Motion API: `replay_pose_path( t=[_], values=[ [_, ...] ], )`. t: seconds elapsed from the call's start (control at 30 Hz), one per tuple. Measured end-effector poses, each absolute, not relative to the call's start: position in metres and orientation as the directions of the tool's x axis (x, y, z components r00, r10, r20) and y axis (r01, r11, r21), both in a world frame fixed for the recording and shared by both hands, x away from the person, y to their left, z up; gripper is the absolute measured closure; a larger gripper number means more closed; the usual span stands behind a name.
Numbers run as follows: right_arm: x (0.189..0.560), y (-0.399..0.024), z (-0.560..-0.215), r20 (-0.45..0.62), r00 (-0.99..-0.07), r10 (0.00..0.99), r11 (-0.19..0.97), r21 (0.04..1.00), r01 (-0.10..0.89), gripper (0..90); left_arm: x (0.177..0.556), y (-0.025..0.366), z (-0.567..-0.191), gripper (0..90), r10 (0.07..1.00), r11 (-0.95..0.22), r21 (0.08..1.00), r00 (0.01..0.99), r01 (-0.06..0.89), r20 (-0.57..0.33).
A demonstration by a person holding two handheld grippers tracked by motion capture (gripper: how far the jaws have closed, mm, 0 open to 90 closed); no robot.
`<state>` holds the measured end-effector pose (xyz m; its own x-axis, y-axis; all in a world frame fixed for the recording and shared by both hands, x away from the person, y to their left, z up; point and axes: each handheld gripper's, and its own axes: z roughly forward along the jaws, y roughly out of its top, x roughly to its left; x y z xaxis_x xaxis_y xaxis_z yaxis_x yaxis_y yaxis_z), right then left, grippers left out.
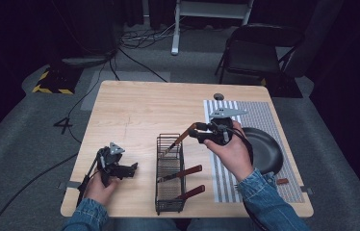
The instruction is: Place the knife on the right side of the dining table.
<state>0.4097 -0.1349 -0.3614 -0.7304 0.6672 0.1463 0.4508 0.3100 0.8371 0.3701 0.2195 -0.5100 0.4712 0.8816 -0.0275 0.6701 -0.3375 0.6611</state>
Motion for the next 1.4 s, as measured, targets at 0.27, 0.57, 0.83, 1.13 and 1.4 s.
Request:
replay_pose_path(
  t=[0.27,0.57,0.83,1.13,1.4],
  values=[
    [0.413,-0.129,-0.360,0.152,-0.735,0.661,0.317,0.831,0.457,65.1,0.370,0.219,-0.510,0.5,0.882,-0.337,0.661,0.471,0.670,-0.028],
    [0.409,-0.127,-0.352,0.168,-0.771,0.614,0.325,0.837,0.441,69.5,0.370,0.219,-0.510,0.5,0.881,-0.338,0.661,0.472,0.670,-0.028],
    [0.404,-0.125,-0.341,0.185,-0.803,0.567,0.311,0.854,0.416,78.5,0.370,0.219,-0.510,0.5,0.881,-0.338,0.661,0.472,0.670,-0.028],
    [0.398,-0.122,-0.333,0.146,-0.811,0.567,0.316,0.871,0.378,80.9,0.370,0.219,-0.510,0.5,0.880,-0.340,0.661,0.474,0.669,-0.028],
    [0.395,-0.129,-0.317,0.159,-0.810,0.565,0.291,0.880,0.376,81.0,0.370,0.220,-0.510,0.5,0.879,-0.343,0.662,0.476,0.667,-0.025]
  ],
)
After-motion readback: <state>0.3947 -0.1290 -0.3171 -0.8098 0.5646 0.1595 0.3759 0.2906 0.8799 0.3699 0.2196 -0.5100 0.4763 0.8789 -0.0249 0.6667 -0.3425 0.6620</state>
